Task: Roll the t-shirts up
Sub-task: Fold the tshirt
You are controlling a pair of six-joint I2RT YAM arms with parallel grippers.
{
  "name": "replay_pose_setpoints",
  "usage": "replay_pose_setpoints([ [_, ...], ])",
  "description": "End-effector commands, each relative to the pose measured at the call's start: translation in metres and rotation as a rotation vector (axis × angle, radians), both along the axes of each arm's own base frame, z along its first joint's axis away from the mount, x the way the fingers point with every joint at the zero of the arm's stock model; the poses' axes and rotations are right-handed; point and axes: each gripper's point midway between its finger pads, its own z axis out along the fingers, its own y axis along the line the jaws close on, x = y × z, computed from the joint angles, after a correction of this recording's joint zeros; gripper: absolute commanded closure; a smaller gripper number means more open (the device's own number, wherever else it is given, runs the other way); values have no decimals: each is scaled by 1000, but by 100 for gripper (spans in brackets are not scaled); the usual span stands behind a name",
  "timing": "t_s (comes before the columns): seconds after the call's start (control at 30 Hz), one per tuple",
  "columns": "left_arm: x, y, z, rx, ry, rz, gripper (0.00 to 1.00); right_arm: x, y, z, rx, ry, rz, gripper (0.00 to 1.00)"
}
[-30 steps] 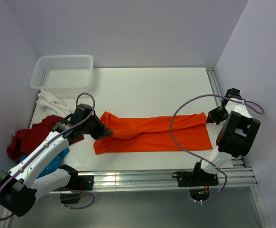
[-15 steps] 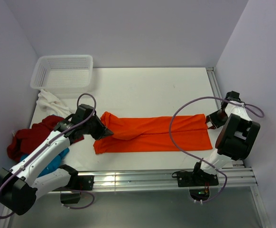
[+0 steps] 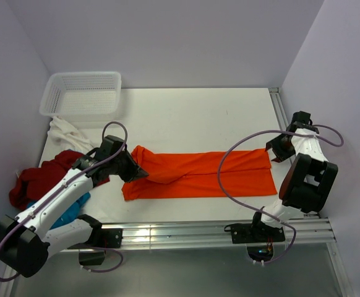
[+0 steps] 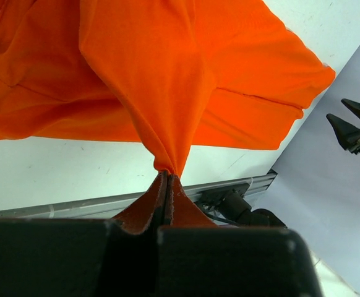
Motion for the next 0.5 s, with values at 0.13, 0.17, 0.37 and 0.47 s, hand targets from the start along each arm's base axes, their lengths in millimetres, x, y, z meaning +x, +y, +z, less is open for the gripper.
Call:
replay_pose_setpoints([
  [0.13, 10, -10, 18, -24, -69, -47, 100, 25, -19, 1, -106, -1, 61, 50],
  [0.17, 10, -10, 17, -21, -65, -50, 100, 25, -25, -1, -137, 18, 56, 51],
  [0.37, 15, -13, 21, -18, -77, -64, 100, 40, -35, -4, -188, 0, 72, 55],
  [0.47, 16, -12, 23, -11, -84, -67, 100, 46, -32, -9, -193, 3, 91, 54],
])
